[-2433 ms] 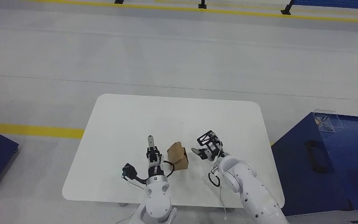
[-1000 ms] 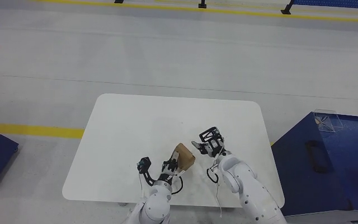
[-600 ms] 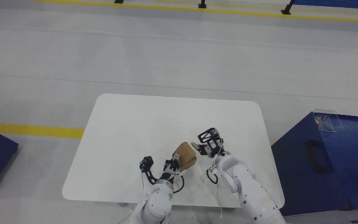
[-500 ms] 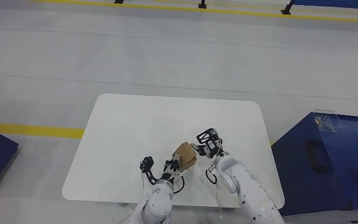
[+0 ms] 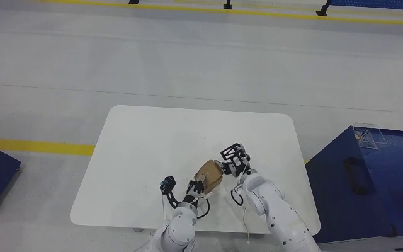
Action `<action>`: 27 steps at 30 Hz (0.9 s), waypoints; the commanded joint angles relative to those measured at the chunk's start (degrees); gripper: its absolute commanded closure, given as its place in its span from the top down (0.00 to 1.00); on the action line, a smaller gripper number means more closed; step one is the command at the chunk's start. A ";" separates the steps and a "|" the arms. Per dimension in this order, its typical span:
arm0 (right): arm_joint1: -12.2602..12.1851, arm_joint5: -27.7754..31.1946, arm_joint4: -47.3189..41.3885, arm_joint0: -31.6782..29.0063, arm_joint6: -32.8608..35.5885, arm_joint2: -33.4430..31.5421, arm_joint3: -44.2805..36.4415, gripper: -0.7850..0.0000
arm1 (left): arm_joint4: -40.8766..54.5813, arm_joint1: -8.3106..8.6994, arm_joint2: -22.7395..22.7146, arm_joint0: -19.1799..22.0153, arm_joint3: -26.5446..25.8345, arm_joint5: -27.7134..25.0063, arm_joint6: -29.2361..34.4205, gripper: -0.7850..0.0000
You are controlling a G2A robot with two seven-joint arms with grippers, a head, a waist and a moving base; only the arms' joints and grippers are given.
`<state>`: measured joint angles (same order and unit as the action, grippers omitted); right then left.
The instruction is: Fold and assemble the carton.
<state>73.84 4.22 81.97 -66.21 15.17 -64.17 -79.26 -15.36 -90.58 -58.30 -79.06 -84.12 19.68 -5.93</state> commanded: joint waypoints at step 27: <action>1.07 0.80 0.64 1.64 -0.16 1.25 3.80 1.00 | -0.58 -0.66 0.91 0.66 1.74 0.19 -0.99 0.40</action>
<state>74.94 4.96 82.70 -64.35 15.42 -62.74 -75.17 -15.95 -91.22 -57.40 -78.31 -82.28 20.04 -6.88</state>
